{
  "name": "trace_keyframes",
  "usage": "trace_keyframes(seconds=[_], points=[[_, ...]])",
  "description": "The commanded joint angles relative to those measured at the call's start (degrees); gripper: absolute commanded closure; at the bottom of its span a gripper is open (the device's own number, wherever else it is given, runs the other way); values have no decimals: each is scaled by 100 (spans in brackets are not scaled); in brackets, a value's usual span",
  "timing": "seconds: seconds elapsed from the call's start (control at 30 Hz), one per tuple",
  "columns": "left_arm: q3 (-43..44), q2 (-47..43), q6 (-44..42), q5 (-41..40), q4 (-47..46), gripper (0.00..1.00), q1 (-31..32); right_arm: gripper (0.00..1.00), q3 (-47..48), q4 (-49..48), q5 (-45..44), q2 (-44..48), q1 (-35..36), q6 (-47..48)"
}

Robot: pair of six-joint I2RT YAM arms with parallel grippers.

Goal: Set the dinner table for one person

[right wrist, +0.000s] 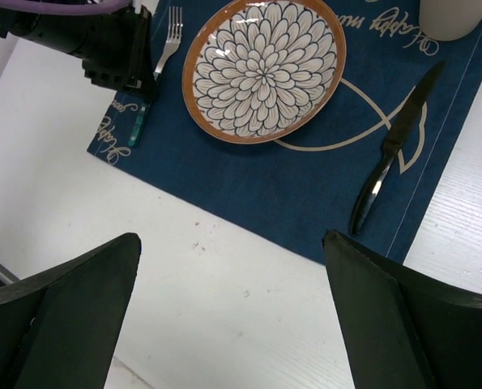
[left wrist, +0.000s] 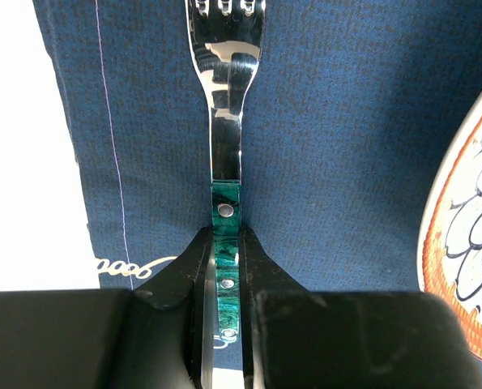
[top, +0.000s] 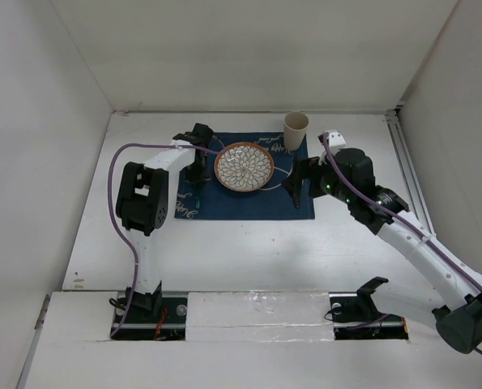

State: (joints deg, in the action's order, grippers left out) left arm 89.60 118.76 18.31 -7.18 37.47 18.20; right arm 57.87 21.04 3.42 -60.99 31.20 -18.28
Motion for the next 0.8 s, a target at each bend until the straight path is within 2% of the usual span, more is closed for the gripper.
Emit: trace_keyframes(seconds=[0.0, 0.2, 0.27, 0.3, 0.43, 0.57, 0.6, 0.67, 0.7, 0.73, 0.77], points=[[-39, -134, 50, -91, 23, 100, -9, 0, 278, -47, -52, 123, 53, -70], [13, -82, 103, -91, 76, 99, -9, 0, 331, 6, -52, 175, 106, -70], [13, -81, 103, -91, 129, 94, -9, 0, 331, 6, -52, 175, 106, -70], [13, -81, 103, -91, 129, 87, -9, 0, 331, 6, -52, 175, 106, -70], [74, -133, 165, -214, 190, 77, -9, 0, 383, 58, -104, 175, 106, -70], [75, -423, 296, -407, 331, 60, -9, 0, 498, 164, -174, 175, 106, -70], [23, -520, 357, -468, 331, 50, -9, 0, 567, 251, -271, 175, 106, -70], [-39, -871, 480, -582, 331, 39, -9, 0, 743, 497, -412, 175, 106, -70], [-92, -1011, 559, -670, 331, 26, -9, 0, 822, 611, -621, 236, 106, -70], [-179, -1161, 621, -749, 331, 5, -9, 0, 971, 743, -754, 289, 53, -140], [-180, -1484, 622, -872, 331, 0, -9, 0, 1059, 1022, -886, 342, 53, -193]])
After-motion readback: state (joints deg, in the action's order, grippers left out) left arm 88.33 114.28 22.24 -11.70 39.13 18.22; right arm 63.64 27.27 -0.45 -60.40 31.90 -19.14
